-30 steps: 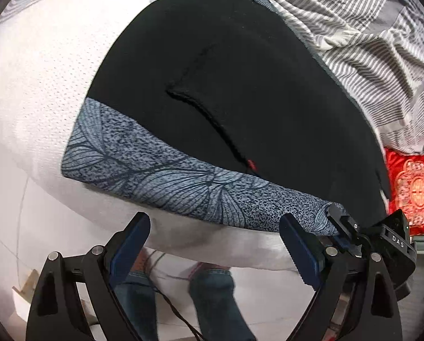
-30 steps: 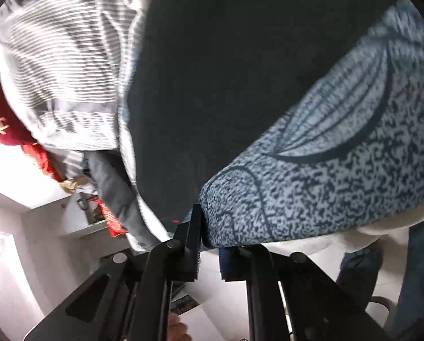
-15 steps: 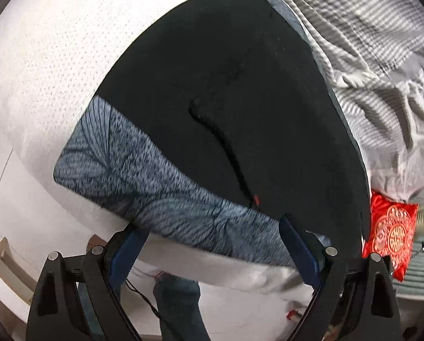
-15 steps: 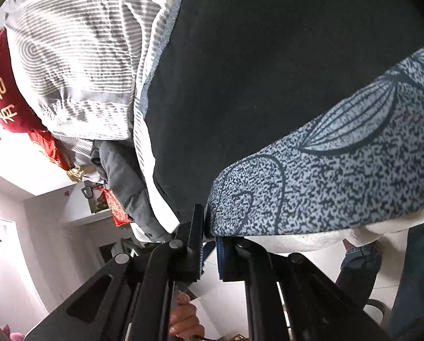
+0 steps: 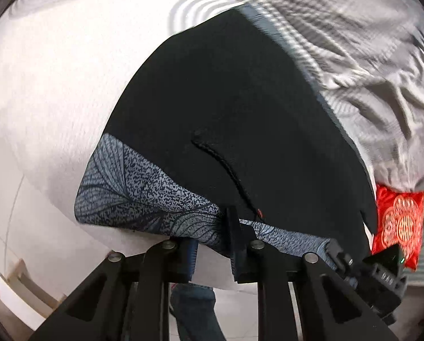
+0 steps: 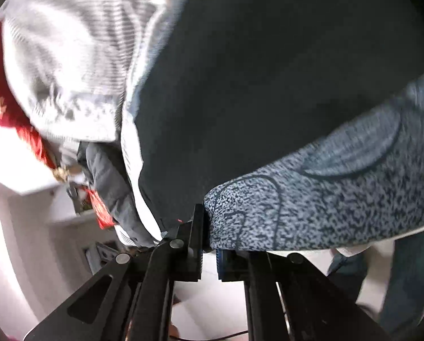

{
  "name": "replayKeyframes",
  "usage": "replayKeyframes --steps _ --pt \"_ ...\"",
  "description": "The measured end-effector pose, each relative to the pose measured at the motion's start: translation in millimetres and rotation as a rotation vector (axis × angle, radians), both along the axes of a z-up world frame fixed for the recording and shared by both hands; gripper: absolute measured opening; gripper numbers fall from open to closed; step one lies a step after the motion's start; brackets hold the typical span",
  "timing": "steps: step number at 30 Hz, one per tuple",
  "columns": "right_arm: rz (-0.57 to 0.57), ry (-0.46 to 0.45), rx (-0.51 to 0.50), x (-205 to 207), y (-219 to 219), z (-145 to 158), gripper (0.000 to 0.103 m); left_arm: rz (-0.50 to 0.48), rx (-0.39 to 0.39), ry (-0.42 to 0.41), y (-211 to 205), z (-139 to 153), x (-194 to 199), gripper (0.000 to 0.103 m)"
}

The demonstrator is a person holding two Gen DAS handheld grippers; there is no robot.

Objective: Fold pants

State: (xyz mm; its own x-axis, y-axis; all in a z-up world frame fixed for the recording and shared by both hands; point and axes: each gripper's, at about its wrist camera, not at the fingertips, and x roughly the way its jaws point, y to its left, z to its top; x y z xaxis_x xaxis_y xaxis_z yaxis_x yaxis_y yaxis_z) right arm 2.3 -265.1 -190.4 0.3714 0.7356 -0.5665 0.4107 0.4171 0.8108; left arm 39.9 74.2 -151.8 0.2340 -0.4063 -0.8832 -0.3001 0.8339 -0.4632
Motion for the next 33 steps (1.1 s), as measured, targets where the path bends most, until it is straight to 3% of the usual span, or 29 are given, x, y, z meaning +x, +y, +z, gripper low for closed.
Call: replayKeyframes --steps 8,15,20,24,28,33 --pt "0.045 -0.098 -0.104 47.0 -7.8 68.3 0.006 -0.069 0.006 -0.110 -15.2 65.0 47.7 0.020" --pt "0.155 -0.055 -0.082 117.7 -27.8 76.9 0.006 -0.114 0.101 -0.186 -44.6 107.2 135.4 0.020" --pt "0.198 0.022 -0.021 177.4 -40.9 54.3 0.006 -0.132 0.179 -0.171 -63.0 94.9 194.4 0.020" --pt "0.241 0.070 0.011 224.8 -49.2 28.2 0.006 -0.081 0.204 -0.135 -72.4 73.4 237.6 0.020" --pt "0.259 0.138 0.067 263.0 -54.6 -8.0 0.006 -0.078 0.256 -0.102 -82.6 48.1 261.0 0.020" --pt "0.304 0.205 0.065 291.0 -46.8 -44.0 0.009 -0.093 0.324 -0.072 -88.8 25.5 278.8 0.020"
